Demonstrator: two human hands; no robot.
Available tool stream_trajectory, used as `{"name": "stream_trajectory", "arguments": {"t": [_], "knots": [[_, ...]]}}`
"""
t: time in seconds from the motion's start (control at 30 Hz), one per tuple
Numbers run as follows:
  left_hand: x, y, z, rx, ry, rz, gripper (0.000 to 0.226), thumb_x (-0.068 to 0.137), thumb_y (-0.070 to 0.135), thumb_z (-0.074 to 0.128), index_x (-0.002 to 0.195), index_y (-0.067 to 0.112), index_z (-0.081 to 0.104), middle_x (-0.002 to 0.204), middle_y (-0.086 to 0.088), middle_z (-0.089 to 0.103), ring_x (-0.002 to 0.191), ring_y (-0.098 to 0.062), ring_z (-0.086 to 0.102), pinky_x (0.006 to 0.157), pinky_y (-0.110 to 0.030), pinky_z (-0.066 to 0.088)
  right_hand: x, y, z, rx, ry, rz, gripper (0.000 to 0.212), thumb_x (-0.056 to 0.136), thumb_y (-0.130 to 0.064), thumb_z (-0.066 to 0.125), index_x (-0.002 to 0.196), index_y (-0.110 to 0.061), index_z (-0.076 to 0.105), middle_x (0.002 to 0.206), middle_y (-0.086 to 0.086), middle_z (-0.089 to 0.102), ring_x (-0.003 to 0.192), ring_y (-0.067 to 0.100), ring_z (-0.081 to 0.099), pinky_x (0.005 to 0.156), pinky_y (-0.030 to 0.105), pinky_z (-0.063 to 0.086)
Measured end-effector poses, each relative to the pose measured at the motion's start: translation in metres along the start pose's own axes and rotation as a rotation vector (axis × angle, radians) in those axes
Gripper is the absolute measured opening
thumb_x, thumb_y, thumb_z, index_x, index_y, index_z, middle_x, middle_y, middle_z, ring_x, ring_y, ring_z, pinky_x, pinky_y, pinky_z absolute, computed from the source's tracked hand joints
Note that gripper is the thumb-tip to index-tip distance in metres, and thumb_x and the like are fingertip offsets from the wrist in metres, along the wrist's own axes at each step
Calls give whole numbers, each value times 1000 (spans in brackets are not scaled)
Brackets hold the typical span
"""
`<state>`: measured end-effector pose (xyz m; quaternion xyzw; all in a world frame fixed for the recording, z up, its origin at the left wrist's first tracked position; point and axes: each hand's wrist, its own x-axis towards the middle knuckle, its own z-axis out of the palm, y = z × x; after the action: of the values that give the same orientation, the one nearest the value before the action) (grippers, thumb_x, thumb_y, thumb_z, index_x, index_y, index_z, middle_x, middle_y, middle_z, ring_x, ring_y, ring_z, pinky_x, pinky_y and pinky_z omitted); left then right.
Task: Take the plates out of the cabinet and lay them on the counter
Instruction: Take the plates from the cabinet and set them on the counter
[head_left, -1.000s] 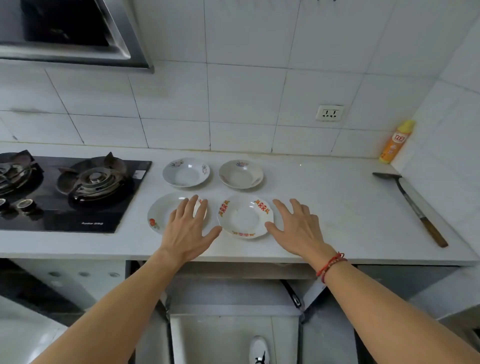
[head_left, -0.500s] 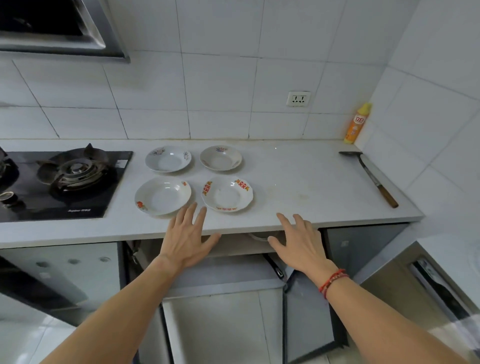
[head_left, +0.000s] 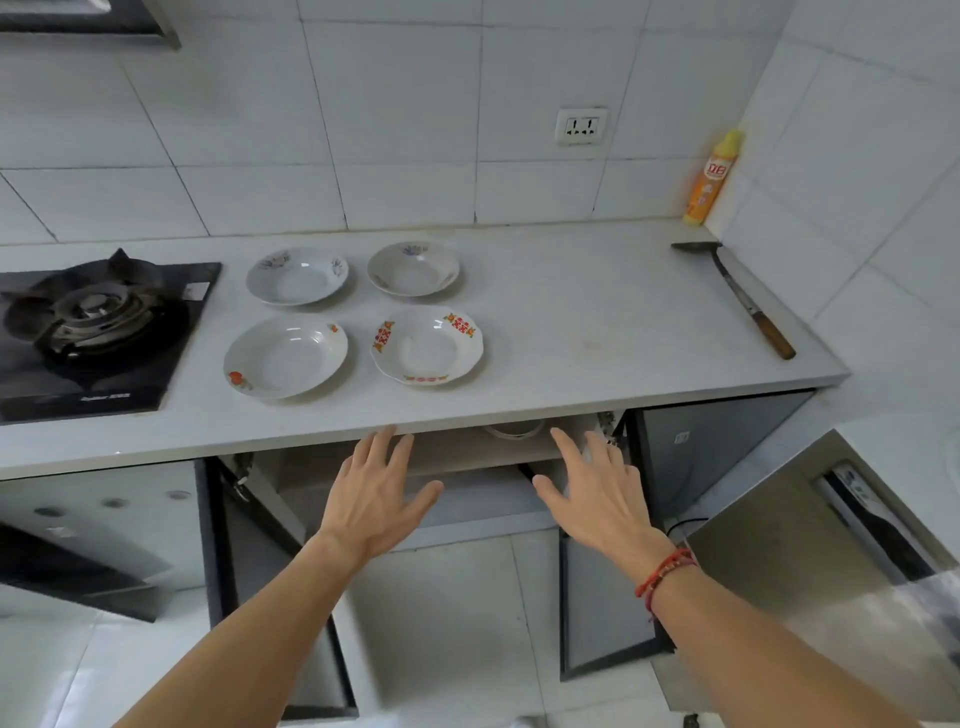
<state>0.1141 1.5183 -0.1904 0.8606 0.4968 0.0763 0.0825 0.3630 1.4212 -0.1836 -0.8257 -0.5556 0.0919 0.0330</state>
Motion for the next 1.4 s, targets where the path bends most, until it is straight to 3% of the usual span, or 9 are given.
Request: {"name": "stream_trajectory", "arguments": {"t": [0.27, 0.63, 0.83, 0.97, 1.13, 1.23, 1.4], "knots": [[30, -10, 89, -47, -69, -32, 66, 89, 51, 57, 137, 7, 48, 145, -16, 44, 134, -36, 39, 101, -47, 43, 31, 9, 83, 13, -70, 3, 65, 97, -56, 39, 155, -30, 22, 151, 15, 34, 130, 32, 41, 99, 45, 40], [119, -30, 237, -98, -81, -64, 64, 90, 49, 55, 137, 6, 46, 132, -17, 48, 117, -37, 45, 95, -44, 46, 130, 39, 211, 173, -17, 118, 66, 98, -55, 41, 155, -28, 20, 147, 17, 38, 132, 34, 41, 101, 47, 44], [165, -35, 324, -156, -97, -57, 67, 92, 47, 53, 146, 10, 36, 148, -15, 37, 128, -37, 38, 105, -42, 38, 192, 62, 289, 206, 26, 174, 65, 97, -55, 41, 153, -28, 22, 140, 18, 42, 127, 35, 45, 95, 46, 49], [204, -40, 372, -189, -88, -67, 66, 95, 46, 47, 148, 9, 32, 146, -17, 38, 129, -35, 41, 103, -41, 38, 227, 69, 334, 225, 30, 170, 64, 96, -53, 42, 151, -29, 22, 135, 15, 43, 125, 35, 44, 93, 45, 50], [261, -34, 414, -398, -70, -241, 65, 97, 46, 48, 149, 12, 30, 147, -15, 38, 134, -32, 40, 108, -39, 35, 281, 86, 371, 393, 77, 214, 64, 94, -51, 48, 150, -26, 28, 138, 16, 44, 126, 39, 47, 98, 47, 48], [288, -33, 441, -420, -3, -256, 61, 96, 45, 50, 145, 12, 39, 142, -14, 46, 129, -32, 47, 104, -37, 38, 317, 100, 385, 514, 124, 240, 60, 94, -47, 53, 146, -21, 36, 140, 15, 45, 126, 37, 49, 101, 43, 46], [329, -35, 475, -597, 103, -295, 37, 96, 37, 54, 120, 11, 64, 124, -14, 66, 116, -33, 59, 91, -34, 44, 364, 122, 396, 575, 158, 283, 54, 98, -43, 51, 143, -13, 44, 143, 14, 50, 130, 35, 48, 98, 33, 41]]}}
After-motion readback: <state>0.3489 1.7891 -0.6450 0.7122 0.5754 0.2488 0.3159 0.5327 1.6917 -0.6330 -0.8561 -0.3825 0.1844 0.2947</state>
